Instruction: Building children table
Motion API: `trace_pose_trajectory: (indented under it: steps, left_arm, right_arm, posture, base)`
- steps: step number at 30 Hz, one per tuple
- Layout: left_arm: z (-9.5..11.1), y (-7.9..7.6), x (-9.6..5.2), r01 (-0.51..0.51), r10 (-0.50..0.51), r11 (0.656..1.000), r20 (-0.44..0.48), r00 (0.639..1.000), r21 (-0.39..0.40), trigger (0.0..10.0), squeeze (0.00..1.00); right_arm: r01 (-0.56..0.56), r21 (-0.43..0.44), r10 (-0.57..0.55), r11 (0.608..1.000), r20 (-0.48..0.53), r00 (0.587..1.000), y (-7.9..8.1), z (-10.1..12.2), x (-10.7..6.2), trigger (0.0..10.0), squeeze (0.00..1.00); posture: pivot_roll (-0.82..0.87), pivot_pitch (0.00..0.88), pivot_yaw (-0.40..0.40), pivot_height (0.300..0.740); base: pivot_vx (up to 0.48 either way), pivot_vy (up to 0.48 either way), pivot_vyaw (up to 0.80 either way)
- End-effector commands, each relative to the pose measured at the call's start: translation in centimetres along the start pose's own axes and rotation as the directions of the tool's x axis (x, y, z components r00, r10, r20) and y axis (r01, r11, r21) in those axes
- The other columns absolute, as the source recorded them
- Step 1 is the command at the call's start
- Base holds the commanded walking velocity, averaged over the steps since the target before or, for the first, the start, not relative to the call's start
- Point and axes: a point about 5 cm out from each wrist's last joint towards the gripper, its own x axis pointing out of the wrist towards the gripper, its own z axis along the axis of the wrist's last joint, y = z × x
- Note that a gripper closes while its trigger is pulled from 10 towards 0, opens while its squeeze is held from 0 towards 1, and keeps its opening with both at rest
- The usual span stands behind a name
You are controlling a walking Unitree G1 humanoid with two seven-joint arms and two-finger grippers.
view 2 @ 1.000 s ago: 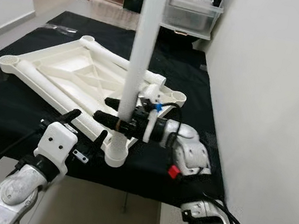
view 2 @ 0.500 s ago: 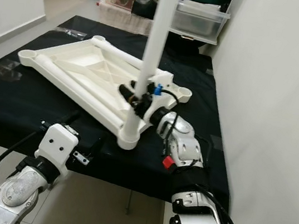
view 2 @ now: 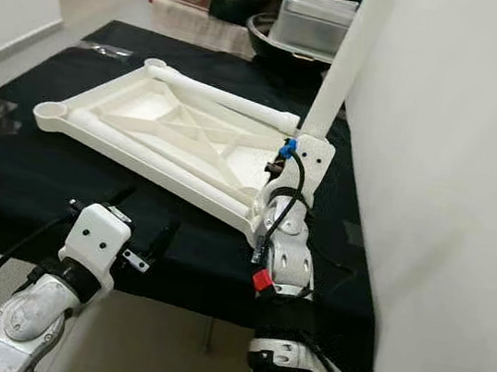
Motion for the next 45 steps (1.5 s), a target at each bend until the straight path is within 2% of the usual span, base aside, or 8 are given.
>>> trace_pose_trajectory:
  steps: [1,4,5,13,27,28,29,45]
  left_arm:
    - [-0.4,-0.1,-0.1,0.003,-0.003,1.0,-0.024,1.0,0.006,10.0,0.0]
    - [-0.5,-0.2,-0.2,0.003,-0.003,1.0,-0.025,1.0,0.005,10.0,0.0]
    - [-0.4,-0.2,-0.2,0.001,-0.001,1.0,-0.025,1.0,0.004,10.0,0.0]
    - [-0.5,-0.2,-0.2,0.001,-0.001,1.0,-0.024,1.0,0.004,10.0,0.0]
    - [-0.4,-0.8,-0.5,0.02,-0.02,1.0,-0.022,1.0,-0.007,10.0,0.0]
    - [-0.4,-0.8,-0.5,0.02,-0.02,1.0,-0.022,1.0,-0.007,10.0,0.0]
    - [-0.4,-0.8,-0.6,0.022,-0.022,1.0,-0.023,0.999,-0.007,10.0,0.0]
    - [-0.4,-0.9,-0.4,0.031,-0.031,0.999,-0.022,0.999,-0.011,10.0,0.0]
  right_arm:
    - [-0.043,0.015,0.043,0.999,0.017,0.999,0.3,0.0,0.3,10.0,1.0]
    - [-0.049,0.001,0.049,0.999,0.042,0.998,0.1,0.3,0.6,10.0,1.0]
    - [-0.104,0.006,0.103,0.995,0.071,0.992,-0.2,0.8,1.1,10.0,0.0]
    - [-0.542,-0.022,0.54,0.84,0.128,0.832,0.0,3.4,1.5,10.0,0.0]
    - [-0.998,0.011,0.964,0.061,-0.26,0.056,1.6,0.2,-2.8,10.0,0.0]
    - [-0.998,0.011,0.964,0.061,-0.26,0.056,1.6,0.2,-2.8,10.0,0.0]
    - [-0.997,0.003,0.964,0.078,-0.256,0.075,2.1,0.1,-2.5,0.0,0.0]
    - [-0.354,-0.161,0.345,0.921,-0.08,0.935,-2.1,1.1,2.8,0.0,0.0]
  posture:
    - [0.1,0.053,-0.111,0.74]
    - [0.1,0.05,-0.114,0.74]
    - [0.1,0.05,-0.116,0.74]
    - [0.1,0.042,-0.111,0.74]
    - [0.12,0.02,-0.123,0.74]
    - [0.12,0.02,-0.123,0.74]
    - [0.12,0.018,-0.122,0.74]
    - [0.1,0.022,-0.107,0.74]
  base:
    - [0.0,0.0,0.0]
    - [0.0,0.0,0.0]
    - [0.0,0.0,0.0]
    - [0.0,0.0,0.0]
    - [0.0,0.0,0.0]
    - [0.0,0.0,0.0]
    - [0.0,0.0,0.0]
    - [0.0,0.0,0.0]
